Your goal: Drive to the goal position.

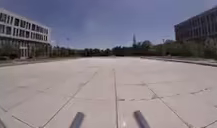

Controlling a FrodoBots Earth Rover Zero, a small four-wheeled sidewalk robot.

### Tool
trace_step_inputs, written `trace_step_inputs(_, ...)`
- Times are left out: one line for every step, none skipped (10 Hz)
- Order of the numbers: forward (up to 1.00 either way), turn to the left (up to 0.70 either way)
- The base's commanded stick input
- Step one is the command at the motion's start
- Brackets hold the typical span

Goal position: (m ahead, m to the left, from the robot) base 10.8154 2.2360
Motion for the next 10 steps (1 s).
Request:
trace_step_inputs(0.85,0.00)
trace_step_inputs(0.85,0.00)
trace_step_inputs(0.85,0.00)
trace_step_inputs(0.85,0.00)
trace_step_inputs(0.85,0.00)
trace_step_inputs(0.85,0.00)
trace_step_inputs(0.85,0.00)
trace_step_inputs(0.85,0.00)
trace_step_inputs(0.85,0.00)
trace_step_inputs(0.85,0.00)
